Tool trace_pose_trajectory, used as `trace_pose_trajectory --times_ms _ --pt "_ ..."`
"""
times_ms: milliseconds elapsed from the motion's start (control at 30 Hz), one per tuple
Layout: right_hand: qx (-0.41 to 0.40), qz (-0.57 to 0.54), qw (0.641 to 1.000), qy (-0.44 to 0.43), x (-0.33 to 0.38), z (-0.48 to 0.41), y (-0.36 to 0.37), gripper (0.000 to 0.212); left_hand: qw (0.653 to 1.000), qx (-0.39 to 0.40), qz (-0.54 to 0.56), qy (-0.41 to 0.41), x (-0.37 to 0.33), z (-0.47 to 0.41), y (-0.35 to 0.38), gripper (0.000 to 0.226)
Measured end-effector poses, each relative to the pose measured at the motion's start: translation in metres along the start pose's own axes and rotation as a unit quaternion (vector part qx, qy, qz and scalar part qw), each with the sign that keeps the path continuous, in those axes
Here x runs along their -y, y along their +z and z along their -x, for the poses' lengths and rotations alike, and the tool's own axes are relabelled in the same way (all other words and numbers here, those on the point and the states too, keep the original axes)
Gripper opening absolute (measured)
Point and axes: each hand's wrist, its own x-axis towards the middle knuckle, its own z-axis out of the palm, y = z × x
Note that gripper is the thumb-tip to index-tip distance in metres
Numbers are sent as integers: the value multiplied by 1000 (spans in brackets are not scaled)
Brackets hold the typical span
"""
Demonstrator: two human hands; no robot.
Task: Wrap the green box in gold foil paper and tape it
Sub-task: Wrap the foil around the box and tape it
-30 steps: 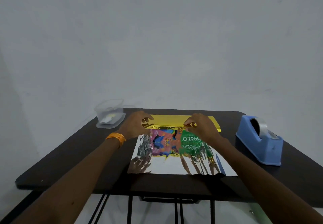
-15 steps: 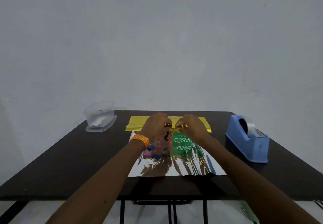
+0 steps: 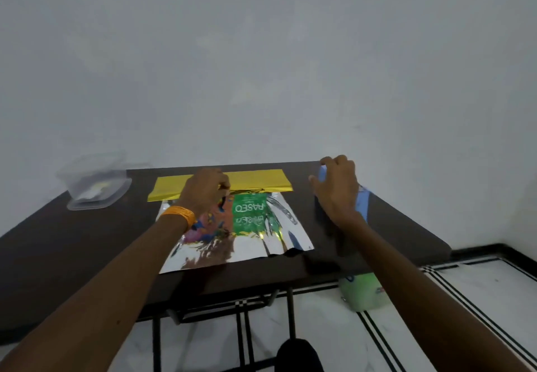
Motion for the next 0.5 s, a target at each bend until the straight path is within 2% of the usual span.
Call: trace_pose_trajectory --times_ms 67,133,267,400,500 --pt "-36 34 997 60 -20 8 -13 47 1000 -3 -5 -4 -1 0 0 4" --pt "-26 65 989 130 -38 13 -22 58 1000 -4 -2 -1 -1 0 0 2" --pt "46 -25 971 234 -60 22 -17 65 1000 2 8 -5 -1 1 -1 2" --pt "28 -95 967 235 -54 21 -7 57 1000 4 10 -15 -3 1 -2 2" --pt "38 -111 966 232 -48 23 4 60 1000 7 10 -13 -2 1 -2 2"
